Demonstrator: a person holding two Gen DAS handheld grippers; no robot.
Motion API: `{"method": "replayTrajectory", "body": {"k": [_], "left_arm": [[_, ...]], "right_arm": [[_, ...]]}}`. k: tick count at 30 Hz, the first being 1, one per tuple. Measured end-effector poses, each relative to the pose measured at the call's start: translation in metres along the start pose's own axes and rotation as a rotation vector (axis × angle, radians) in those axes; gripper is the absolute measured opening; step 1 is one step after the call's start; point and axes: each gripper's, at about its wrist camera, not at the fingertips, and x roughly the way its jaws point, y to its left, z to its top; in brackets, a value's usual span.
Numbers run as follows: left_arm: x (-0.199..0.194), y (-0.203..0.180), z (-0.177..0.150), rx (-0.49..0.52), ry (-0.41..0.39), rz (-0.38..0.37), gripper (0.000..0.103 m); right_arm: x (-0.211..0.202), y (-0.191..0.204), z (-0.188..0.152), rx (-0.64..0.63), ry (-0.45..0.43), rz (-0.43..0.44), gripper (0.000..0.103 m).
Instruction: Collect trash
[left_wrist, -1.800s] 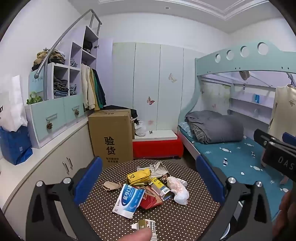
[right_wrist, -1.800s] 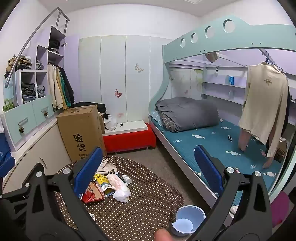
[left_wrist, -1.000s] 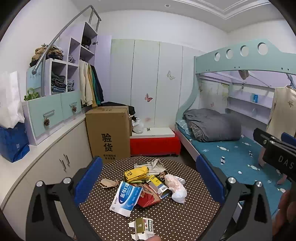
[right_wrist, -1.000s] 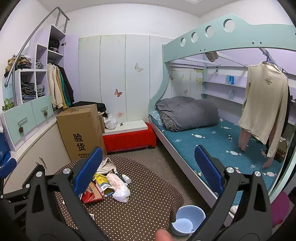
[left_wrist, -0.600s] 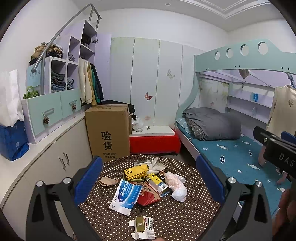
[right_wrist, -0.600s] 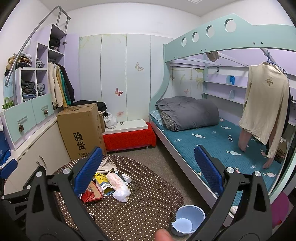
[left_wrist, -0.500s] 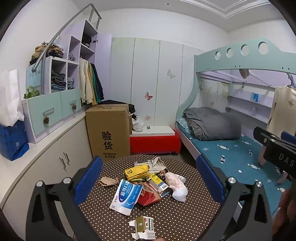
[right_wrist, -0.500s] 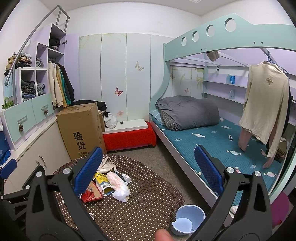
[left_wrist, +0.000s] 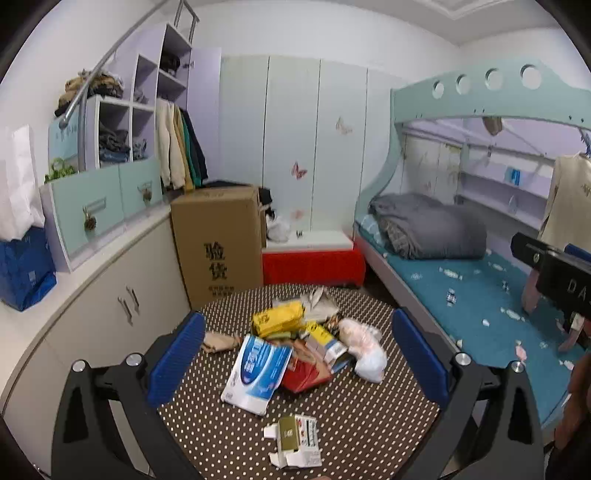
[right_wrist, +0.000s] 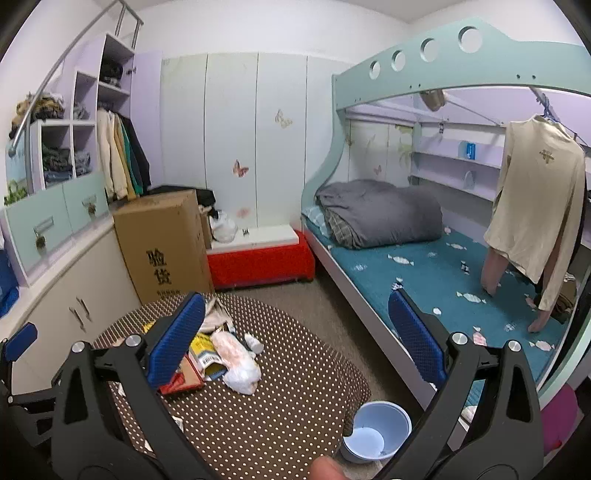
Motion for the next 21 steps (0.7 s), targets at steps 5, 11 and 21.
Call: {"method": "replayTrajectory", "body": {"k": [5,11,21], "left_arm": [[0.021,0.004,-0.023,0.021,0.08,0.011,0.099],[0.049,0.011,-0.059,0.039,0.192,0.001,0.099],[0.109,0.015,-0.13,0.076,0.426,-0.046,0.099]], "right_arm": [[0.03,0.003,-0.018,-0.012,0.083,0.009,0.097],[0.067,0.008,-0.047,-0.034,0.202,0.018,0.097],[0.119,0.016,-0.096,-0.067,0.384,0.056,0.097]]}}
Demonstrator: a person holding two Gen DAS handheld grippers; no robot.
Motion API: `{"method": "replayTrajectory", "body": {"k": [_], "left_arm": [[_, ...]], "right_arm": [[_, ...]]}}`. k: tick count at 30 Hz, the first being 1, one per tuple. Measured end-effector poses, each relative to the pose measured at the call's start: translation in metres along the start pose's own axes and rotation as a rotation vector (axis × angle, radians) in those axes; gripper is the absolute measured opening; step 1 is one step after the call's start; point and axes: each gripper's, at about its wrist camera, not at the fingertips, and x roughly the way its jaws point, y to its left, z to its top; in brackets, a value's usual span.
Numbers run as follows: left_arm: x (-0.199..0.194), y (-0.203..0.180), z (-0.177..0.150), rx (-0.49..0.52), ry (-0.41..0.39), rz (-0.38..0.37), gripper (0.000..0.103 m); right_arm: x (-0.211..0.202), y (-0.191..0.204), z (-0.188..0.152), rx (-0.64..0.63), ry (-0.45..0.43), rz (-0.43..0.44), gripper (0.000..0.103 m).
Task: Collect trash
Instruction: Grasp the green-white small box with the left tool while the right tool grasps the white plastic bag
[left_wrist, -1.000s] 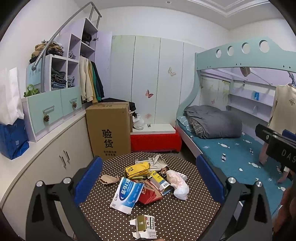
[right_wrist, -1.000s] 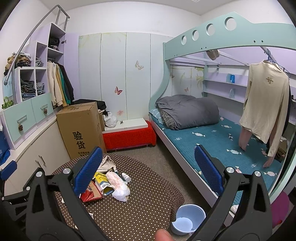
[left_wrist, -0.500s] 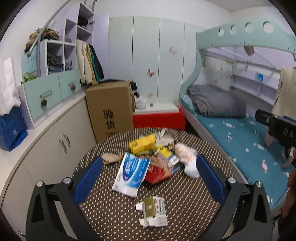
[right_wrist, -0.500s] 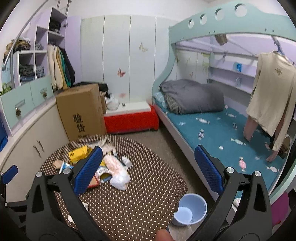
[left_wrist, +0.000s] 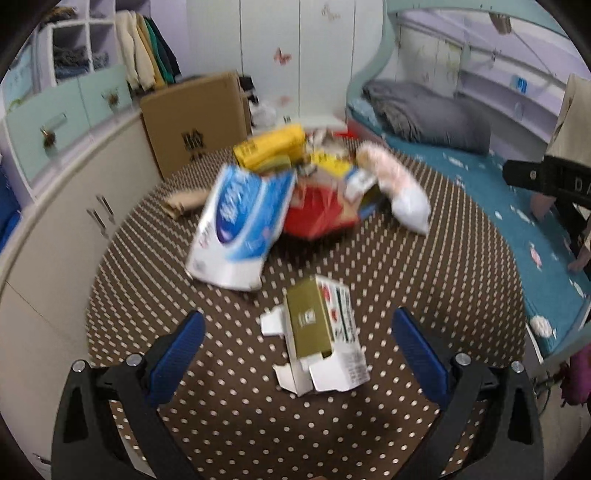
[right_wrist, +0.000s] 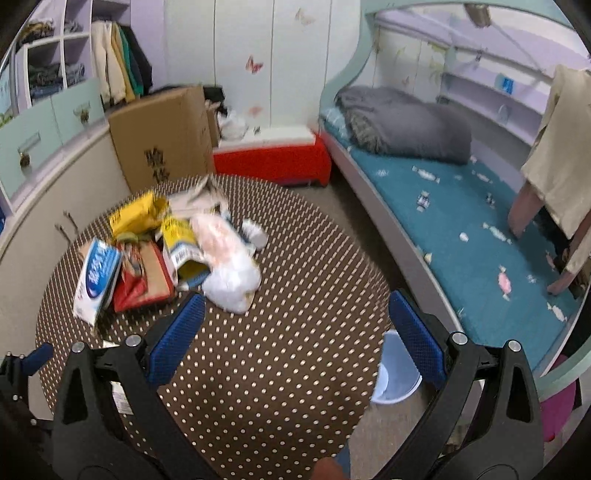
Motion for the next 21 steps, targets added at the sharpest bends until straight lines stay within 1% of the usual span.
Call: {"method": "replayTrajectory", "body": {"k": [4,5,7,8,9,11,12,13,14,16,18,20,21], "left_arm": [[0.026,0.004,-0.005,-0.025,0.056,-0.003,0.098],[0.031,0.005,-0.005,-0.034,0.072,-0.003,0.096],[0.038,0.008,-0.004,-0.045,0.105,-0.017,0.073],[0.042,0.009,-0.005,-0.058,0.12,-0.039,0.068],[0.045,0.01,-0.006,-0.066,0.125,-0.051,0.067],[0.044,0.008,-0.005,-0.039,0.111,-0.058,0.065],[0.042,0.007,-0.005,-0.028,0.095,-0.066,0.058],[0.039,0.007,-0.005,-0.021,0.077,-0.076,0.047],[0.036,0.007,-0.004,-0.016,0.072,-0.087,0.044],[0.035,0.01,-0.003,-0.026,0.077,-0.102,0.043],[0.033,0.017,-0.005,-0.042,0.075,-0.101,0.042],[0.029,0.026,-0.008,-0.063,0.074,-0.105,0.041],[0.027,0.03,-0.009,-0.074,0.072,-0.106,0.04]], "right_arm": [[0.018,0.009,-0.004,-0.02,0.041,0.022,0.097],[0.021,0.012,-0.004,-0.026,0.046,0.026,0.097],[0.028,0.022,-0.006,-0.038,0.057,0.043,0.097],[0.03,0.024,-0.006,-0.041,0.063,0.051,0.097],[0.031,0.026,-0.006,-0.046,0.068,0.057,0.097],[0.036,0.031,-0.006,-0.057,0.079,0.075,0.097],[0.039,0.034,-0.005,-0.061,0.083,0.091,0.097],[0.041,0.038,-0.005,-0.067,0.088,0.104,0.097],[0.043,0.042,-0.005,-0.072,0.092,0.117,0.097],[0.046,0.052,-0.005,-0.077,0.101,0.159,0.097],[0.048,0.062,-0.005,-0.087,0.106,0.182,0.097],[0.05,0.068,-0.005,-0.104,0.105,0.179,0.097],[0.052,0.069,-0.005,-0.11,0.103,0.163,0.097]]}}
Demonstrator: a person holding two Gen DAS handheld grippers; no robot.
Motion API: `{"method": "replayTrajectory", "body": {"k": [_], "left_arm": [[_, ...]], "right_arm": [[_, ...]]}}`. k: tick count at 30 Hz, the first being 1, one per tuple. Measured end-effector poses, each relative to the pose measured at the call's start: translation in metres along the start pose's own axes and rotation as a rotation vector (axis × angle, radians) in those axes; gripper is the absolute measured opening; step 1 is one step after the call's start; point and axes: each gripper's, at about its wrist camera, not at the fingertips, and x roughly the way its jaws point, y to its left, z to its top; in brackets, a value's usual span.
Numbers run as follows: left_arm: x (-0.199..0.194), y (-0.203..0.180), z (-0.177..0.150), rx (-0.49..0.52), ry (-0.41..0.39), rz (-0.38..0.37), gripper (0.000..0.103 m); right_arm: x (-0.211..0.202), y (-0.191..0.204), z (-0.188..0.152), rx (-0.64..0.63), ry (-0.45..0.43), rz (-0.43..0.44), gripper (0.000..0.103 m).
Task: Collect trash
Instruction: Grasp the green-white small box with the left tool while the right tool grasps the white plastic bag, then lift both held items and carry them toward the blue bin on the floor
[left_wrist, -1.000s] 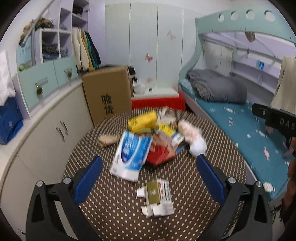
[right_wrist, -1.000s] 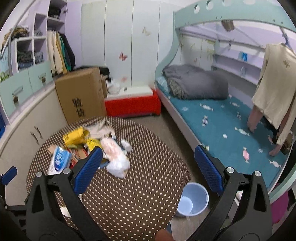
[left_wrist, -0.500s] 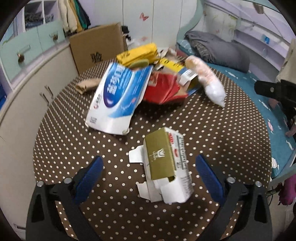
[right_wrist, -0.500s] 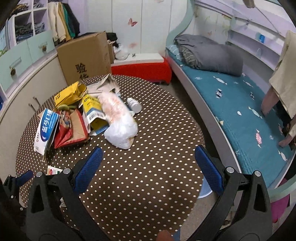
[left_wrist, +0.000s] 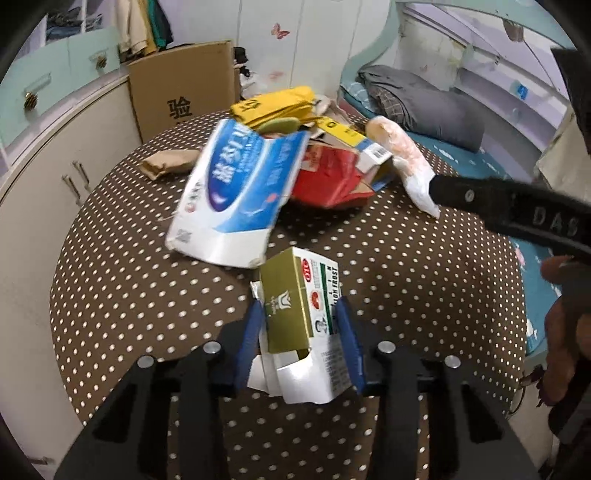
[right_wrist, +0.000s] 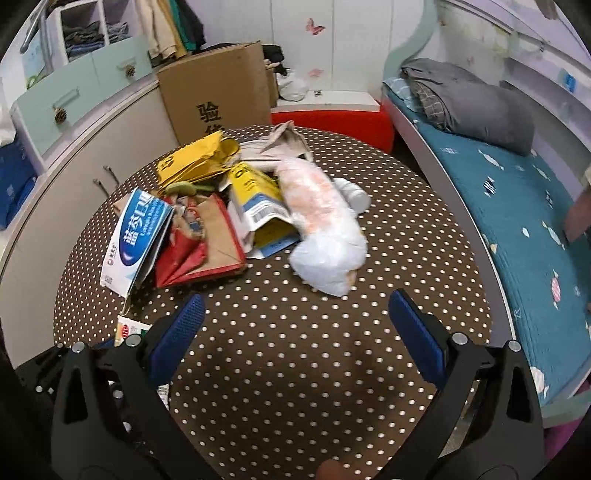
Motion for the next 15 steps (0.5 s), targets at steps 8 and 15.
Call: {"method": "replayTrajectory", "body": {"k": [8,15], "left_arm": [[-0.013,0.018,0.0,-0.029,-0.023,-0.023,0.039],[-0.014,0.005,0.016,-0.038,-0.044,-0.051,0.039]], "right_arm": [[0.036,-0.041,0.018,0.083,0.01,-0.04,0.097],[0.076,-0.041,0.038,0.028,0.062,0.001,0.087]]}}
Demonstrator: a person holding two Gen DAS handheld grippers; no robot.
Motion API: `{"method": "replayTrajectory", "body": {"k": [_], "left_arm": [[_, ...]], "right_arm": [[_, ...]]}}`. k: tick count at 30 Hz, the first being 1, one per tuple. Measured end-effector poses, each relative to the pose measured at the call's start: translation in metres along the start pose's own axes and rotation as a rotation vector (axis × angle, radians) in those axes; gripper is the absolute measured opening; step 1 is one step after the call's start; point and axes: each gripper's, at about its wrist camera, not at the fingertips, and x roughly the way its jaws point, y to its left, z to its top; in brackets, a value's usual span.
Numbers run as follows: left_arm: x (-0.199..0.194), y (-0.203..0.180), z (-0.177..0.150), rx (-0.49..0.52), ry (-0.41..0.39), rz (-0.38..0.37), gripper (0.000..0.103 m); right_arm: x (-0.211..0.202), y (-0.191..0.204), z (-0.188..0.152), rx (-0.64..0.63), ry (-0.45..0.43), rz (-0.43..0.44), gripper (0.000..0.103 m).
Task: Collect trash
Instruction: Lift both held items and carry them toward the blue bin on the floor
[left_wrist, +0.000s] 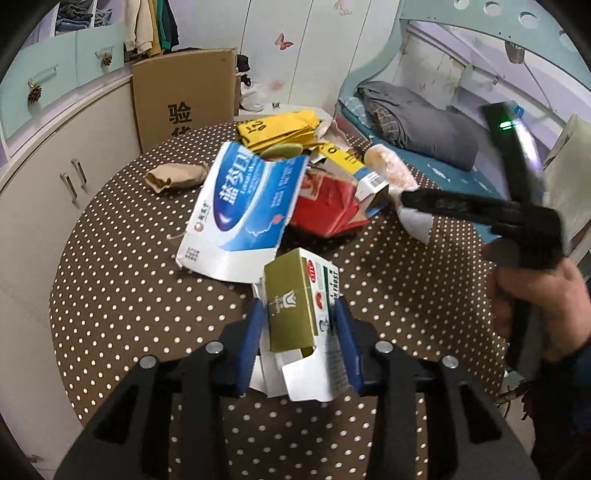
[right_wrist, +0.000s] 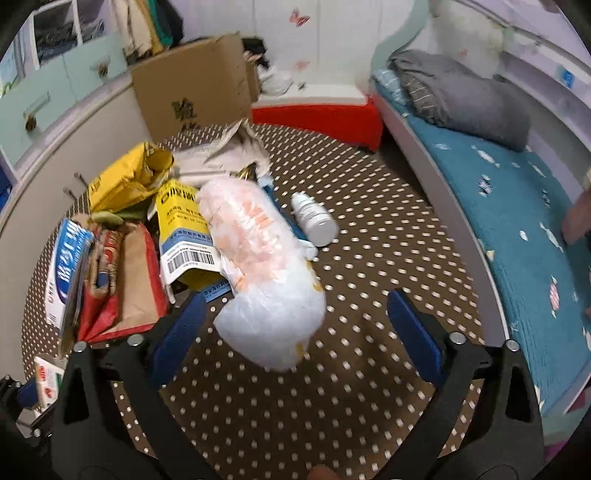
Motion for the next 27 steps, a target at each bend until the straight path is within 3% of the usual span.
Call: {"method": "replayTrajectory", "body": {"k": [1,3,6,17,22,27], "left_arm": [[-0.001,-0.001,0.001,0.001,-0.004,-0.001,0.039],[-0.002,-0.003,0.003,0.0,-0.008,-0.001,0.039],[-0.005,-0.006,0.005,-0.002,-0.012,-0.004,0.039],[-0.016,-0.042,0.019,0.039,-0.054,-0.062,0.038],[-0.018,-0.071,0.04,0.092,-0.101,-0.089,0.038],[-0.019,-0.119,0.067,0.163,-0.159,-0.158,0.038]], "right_arm": [[0.006,-0.002,0.001,0.008,0.016,0.016,0.082],[0.013,-0.003,0.0,0.02,0.038,0.056,0.049],[0.005,-0.009,-0.005,0.04,0.012,0.1,0.04],[-0.067,-0.048,-0.019,0.137,-0.123,0.267,0.039],[-0.11,-0.086,-0.015,0.19,-0.223,0.28,0.039],[-0.146,-0.143,-0.023,0.28,-0.309,0.219,0.04]]}}
